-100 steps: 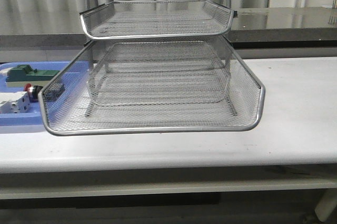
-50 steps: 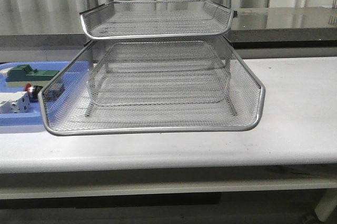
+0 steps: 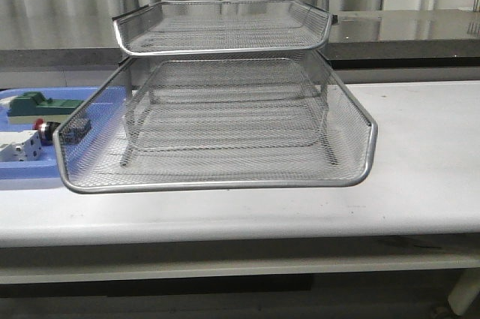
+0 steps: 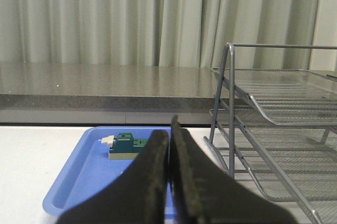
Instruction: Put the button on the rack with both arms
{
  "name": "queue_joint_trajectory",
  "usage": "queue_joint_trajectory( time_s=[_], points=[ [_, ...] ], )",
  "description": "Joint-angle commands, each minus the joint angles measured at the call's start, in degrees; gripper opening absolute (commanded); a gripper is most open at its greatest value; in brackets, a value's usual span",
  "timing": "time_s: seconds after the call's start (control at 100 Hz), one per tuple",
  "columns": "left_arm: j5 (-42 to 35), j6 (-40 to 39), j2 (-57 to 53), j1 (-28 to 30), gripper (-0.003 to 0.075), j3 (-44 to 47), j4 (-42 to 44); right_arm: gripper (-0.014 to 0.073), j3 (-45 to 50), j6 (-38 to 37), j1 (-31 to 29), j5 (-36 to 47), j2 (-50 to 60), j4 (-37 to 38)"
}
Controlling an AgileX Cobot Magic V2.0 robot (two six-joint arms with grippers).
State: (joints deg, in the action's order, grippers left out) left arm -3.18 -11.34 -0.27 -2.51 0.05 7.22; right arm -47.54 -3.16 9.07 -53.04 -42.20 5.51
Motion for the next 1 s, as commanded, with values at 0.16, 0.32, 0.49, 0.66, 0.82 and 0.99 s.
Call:
queue_joint_trajectory(
  time_s=[0.16, 0.32, 0.49, 0.66, 0.82, 0.99],
  points=[
    [10.74, -0.45, 6.86, 0.19, 0.0004, -11.28, -1.62, -0.0068, -1.43, 0.07, 0.04, 2.94, 0.23, 0.6],
    [16.69, -0.45, 17.71, 0.19, 0.0004, -21.94, -1.51, -0.0068, -1.43, 0.07, 0.04, 2.94, 0.23, 0.6],
    [22.98, -0.45, 30.72, 0.19, 0.0004, -32.7, -0.81, -0.0068, -1.43, 0.07, 0.04, 2.94, 0.23, 0.6],
    [31.14, 1.28, 43.37, 0.19, 0.0004, -42.73, -0.81, -0.0068, -1.43, 0.07, 0.04, 2.94, 0.23, 0.6],
    [38.32, 4.94, 54.18, 0.19, 0.0004, -50.2, -0.81, -0.0068, -1.43, 0.07, 0.04, 2.94, 0.23, 0.6],
    [43.94, 6.66, 63.3, 0.19, 0.0004, -55.77, -0.81, -0.0068, -1.43, 0.07, 0.04, 2.94, 0.23, 0.6]
  ],
)
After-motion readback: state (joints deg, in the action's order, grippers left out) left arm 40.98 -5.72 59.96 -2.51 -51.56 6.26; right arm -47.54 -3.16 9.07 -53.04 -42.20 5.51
